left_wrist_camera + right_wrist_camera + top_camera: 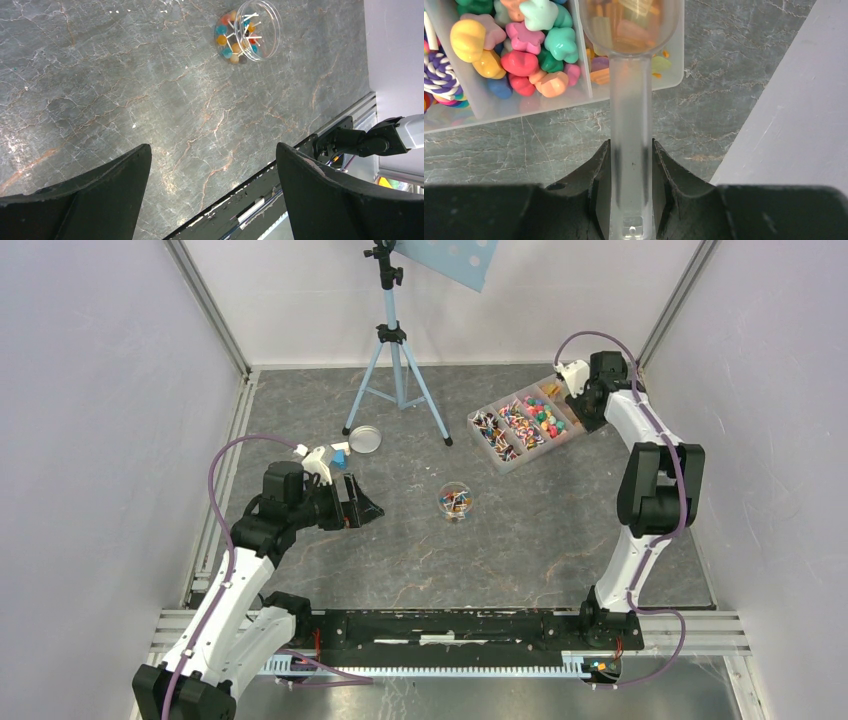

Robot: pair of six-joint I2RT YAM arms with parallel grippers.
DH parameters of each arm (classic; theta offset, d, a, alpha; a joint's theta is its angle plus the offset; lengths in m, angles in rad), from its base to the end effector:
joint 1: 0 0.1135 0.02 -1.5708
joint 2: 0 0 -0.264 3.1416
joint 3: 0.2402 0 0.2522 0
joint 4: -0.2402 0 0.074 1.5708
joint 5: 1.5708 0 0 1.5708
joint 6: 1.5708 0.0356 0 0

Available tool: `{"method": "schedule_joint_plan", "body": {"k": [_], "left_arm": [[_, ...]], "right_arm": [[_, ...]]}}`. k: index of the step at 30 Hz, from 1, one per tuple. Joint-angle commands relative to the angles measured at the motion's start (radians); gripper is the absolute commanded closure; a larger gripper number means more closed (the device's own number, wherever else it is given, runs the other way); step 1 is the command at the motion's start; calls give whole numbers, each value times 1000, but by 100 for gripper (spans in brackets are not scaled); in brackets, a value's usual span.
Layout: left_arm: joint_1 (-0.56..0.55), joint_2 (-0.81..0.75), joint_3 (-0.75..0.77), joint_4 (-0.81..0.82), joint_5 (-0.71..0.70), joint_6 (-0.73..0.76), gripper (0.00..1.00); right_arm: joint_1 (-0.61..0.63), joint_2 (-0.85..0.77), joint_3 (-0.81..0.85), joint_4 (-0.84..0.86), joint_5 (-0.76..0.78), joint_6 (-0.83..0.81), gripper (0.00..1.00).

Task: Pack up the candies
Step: Scoop the fake candies from the storage box.

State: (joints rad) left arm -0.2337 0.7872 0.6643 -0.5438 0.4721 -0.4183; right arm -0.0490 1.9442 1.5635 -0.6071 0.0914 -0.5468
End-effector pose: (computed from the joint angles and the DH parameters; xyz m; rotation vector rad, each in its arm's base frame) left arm 0.1589 -0.0545 0.2647 0.0551 2.2969 -0.8749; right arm 0.4256 -0.0241 0.2326 -0.6035 2.5186 -0.3413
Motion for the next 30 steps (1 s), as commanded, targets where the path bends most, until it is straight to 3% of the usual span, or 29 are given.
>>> {"method": "schedule_joint_plan", "body": {"k": [1, 30], "left_arm": [[-6, -8, 3, 21, -11, 46, 0], [-6, -5, 3, 17, -23, 46, 0]], "right_arm": [[-11, -39, -24, 67, -55, 12, 100], [-141, -179, -365, 421, -343, 100, 100]]}}
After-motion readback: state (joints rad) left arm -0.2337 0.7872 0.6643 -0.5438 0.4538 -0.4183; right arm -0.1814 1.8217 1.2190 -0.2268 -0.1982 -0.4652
